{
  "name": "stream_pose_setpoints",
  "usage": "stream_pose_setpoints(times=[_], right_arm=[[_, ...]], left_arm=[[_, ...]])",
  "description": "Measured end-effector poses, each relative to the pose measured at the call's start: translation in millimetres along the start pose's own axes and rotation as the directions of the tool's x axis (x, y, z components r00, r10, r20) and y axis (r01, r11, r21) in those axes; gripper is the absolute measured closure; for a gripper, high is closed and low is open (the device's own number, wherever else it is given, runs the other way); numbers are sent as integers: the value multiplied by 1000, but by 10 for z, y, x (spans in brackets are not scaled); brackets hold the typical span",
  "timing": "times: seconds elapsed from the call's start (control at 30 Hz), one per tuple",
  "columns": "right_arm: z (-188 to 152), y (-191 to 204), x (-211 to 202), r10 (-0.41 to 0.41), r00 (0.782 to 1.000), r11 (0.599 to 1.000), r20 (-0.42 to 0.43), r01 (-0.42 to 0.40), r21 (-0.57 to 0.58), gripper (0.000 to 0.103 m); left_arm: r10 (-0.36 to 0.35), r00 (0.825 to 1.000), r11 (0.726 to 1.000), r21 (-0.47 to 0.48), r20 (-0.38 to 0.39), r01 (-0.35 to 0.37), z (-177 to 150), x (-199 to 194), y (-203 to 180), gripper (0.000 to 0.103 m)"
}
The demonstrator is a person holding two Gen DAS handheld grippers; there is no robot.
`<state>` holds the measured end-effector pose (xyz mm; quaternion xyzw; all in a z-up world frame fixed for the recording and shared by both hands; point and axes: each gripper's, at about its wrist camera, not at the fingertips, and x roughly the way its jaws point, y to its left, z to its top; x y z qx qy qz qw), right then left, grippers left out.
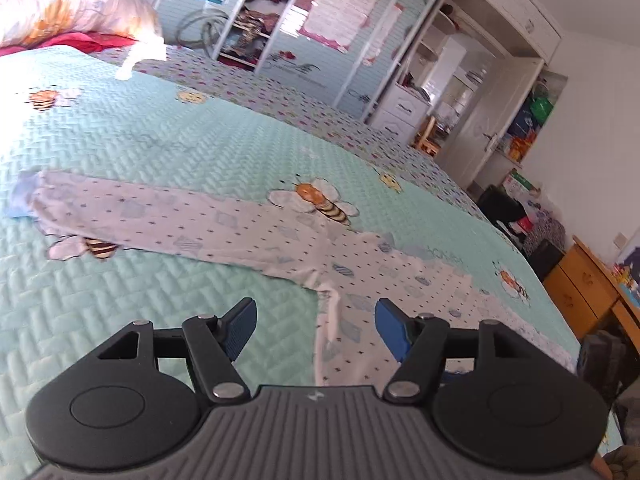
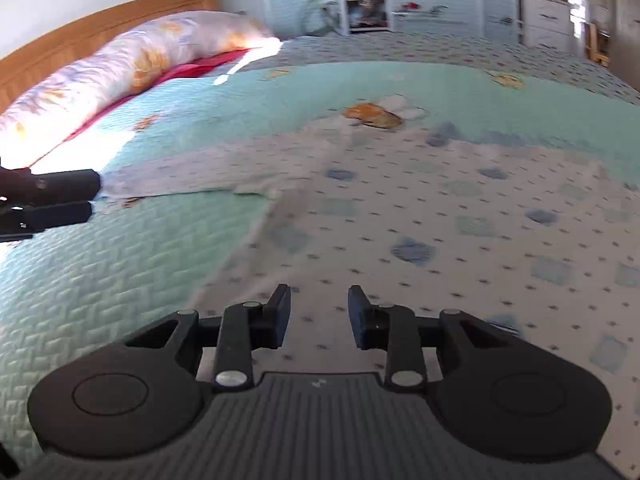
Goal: Fold clothes
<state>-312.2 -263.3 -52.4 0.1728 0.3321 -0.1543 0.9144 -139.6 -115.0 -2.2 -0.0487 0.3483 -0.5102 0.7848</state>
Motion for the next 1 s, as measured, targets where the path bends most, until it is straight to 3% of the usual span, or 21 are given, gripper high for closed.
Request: stream_pose_setpoints(times=[0.1,0.27,0.3,0.33,0.37,0.43,0.47,0.57,0.63,0.7,0.8,0.87,0.9,0.97,1.0], right_arm=[[-77,-122,-52,29,999,999,-17,-28,41,69],[-229,-328,-242,100,995,988,-8,-98,120,69],[-259,-369,-280,114,993,984,-6,-112,136,69],[-289,-411,-318,128,992,980,-3,-126,152,69],[-320,-452,-356,142,990,976,0,-140,167,69],[-371,-456,-421,131,991,981,5,-131,141,69],[-388,-461,-434,129,992,983,7,-129,133,69],[-415,-495,-433,133,991,981,17,-134,140,69],[-420,-493,-429,132,991,981,18,-133,141,68],[-429,-516,-418,136,991,980,22,-137,144,68],[-447,-533,-426,136,990,981,22,-138,139,68],[-464,-509,-449,132,991,983,18,-134,126,66],[-464,-503,-453,132,991,984,16,-133,121,65],[-463,-502,-457,135,991,984,13,-135,115,65],[-465,-507,-460,137,990,984,11,-138,112,65]], left_arm=[[-112,988,993,23,-109,115,55,462,-261,35],[-221,925,974,-13,-308,228,-105,1030,-420,35],[-193,923,978,10,-334,208,-144,1090,-416,36],[-149,923,984,43,-355,176,-182,1139,-404,37],[-72,937,987,109,-342,116,-203,1138,-366,39],[94,954,972,234,-283,-27,-217,1089,-250,65],[125,954,971,229,-272,-62,-207,1040,-164,77],[90,953,989,137,-288,-52,-208,910,25,77],[86,955,989,141,-285,-47,-177,864,-23,72],[47,965,992,126,-257,-14,-129,845,-141,57],[-5,975,992,124,-223,33,-43,947,-323,51],[-36,969,988,139,-243,72,-16,1159,-389,48],[-26,967,986,154,-254,67,-16,1260,-376,48],[89,961,981,187,-263,-39,-41,1392,-227,52],[106,961,980,188,-254,-58,-47,1384,-135,74]])
